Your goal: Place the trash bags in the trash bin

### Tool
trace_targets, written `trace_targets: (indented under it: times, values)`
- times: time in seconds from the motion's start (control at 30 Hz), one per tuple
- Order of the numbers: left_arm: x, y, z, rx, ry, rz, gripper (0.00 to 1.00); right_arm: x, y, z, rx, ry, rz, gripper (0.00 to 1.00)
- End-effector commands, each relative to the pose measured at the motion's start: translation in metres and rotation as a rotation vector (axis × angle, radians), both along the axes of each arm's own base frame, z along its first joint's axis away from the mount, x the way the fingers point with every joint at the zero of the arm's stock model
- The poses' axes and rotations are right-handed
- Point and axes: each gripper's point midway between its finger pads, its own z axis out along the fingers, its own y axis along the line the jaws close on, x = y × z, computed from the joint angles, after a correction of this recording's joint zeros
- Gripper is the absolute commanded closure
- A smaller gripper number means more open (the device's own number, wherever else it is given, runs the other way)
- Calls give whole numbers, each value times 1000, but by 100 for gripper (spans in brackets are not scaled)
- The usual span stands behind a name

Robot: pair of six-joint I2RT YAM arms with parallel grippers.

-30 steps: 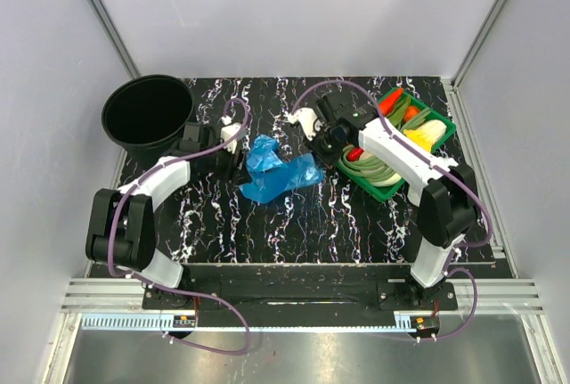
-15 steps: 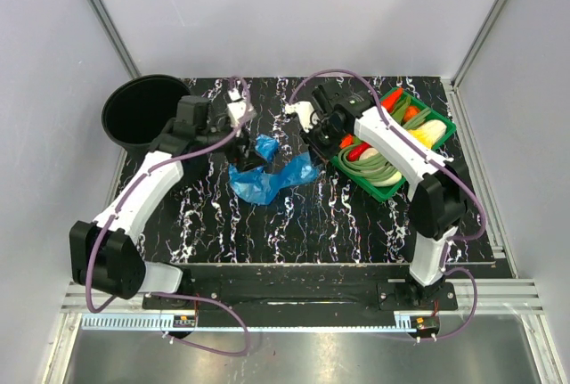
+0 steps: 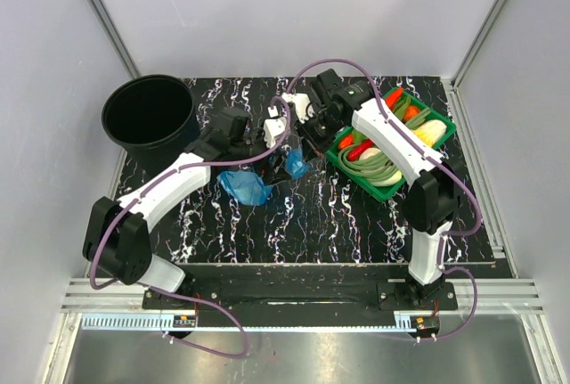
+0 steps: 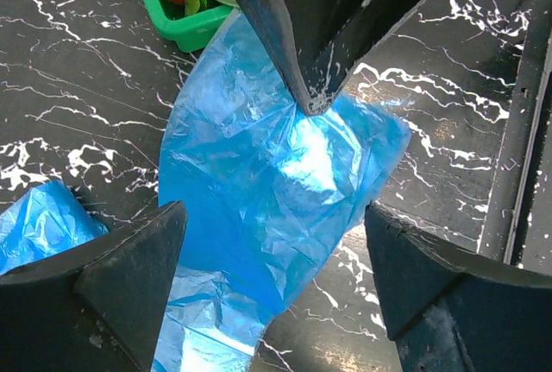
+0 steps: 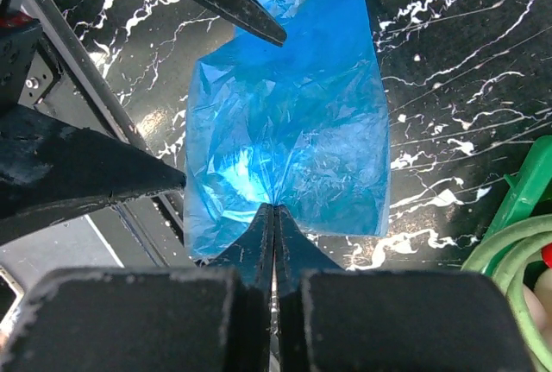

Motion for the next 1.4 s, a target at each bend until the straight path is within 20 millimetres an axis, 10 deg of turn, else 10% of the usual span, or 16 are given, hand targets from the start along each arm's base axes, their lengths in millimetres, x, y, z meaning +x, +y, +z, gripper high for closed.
trace_targets:
  times: [0.0,0.37,0.63,0.87,1.07,1.37]
  values:
    - [17,-15,19,-49,-101,-2,12,0,2,8,37,39,-9,100]
    - [11,-31,6,-66,-30,-66,43,1,0,7,37,45,-14,100]
    - [7,-38,9,-90,-6,-98,100,1,-1,3,31,53,-19,100]
    - [5,-38,11,-98,3,-93,100,4,-5,3,17,32,-32,100]
    - [22,-25,20,-167,38,2,100,17,-22,30,21,-74,-71,59]
    - [22,-18,40,-265,67,-8,100,11,-32,64,102,-188,-61,44]
